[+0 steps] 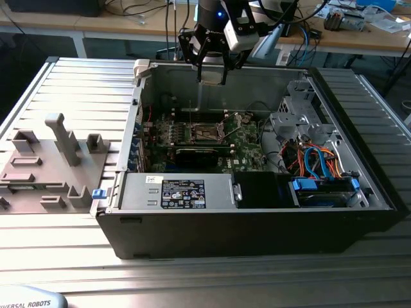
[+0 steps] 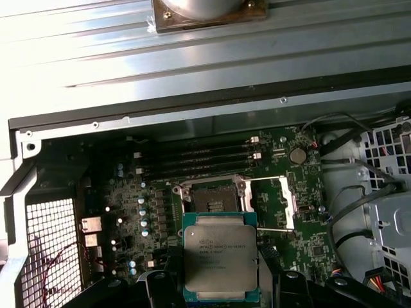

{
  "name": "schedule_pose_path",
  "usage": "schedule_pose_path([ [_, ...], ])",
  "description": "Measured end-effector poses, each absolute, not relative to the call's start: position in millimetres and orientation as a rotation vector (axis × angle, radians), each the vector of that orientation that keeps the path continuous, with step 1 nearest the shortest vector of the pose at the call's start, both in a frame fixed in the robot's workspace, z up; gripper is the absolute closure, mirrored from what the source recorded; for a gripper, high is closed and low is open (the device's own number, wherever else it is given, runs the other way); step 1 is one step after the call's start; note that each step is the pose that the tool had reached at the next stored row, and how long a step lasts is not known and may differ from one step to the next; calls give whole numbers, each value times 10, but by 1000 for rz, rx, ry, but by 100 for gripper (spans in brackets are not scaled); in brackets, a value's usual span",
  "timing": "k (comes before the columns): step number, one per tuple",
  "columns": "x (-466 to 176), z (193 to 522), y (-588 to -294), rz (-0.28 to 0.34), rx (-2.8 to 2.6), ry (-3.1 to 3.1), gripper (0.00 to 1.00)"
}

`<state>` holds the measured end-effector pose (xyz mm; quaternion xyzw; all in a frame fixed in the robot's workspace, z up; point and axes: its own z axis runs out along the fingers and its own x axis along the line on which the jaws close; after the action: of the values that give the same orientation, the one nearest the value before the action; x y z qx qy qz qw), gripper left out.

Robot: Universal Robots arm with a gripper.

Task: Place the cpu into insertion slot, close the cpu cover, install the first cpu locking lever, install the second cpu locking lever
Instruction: 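Place the cpu into insertion slot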

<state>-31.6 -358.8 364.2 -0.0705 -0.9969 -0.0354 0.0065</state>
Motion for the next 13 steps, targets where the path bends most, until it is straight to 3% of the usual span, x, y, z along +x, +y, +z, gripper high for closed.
schedule_pose_path([
  [13, -316, 3642, -3588, -108, -244, -3118, 46],
])
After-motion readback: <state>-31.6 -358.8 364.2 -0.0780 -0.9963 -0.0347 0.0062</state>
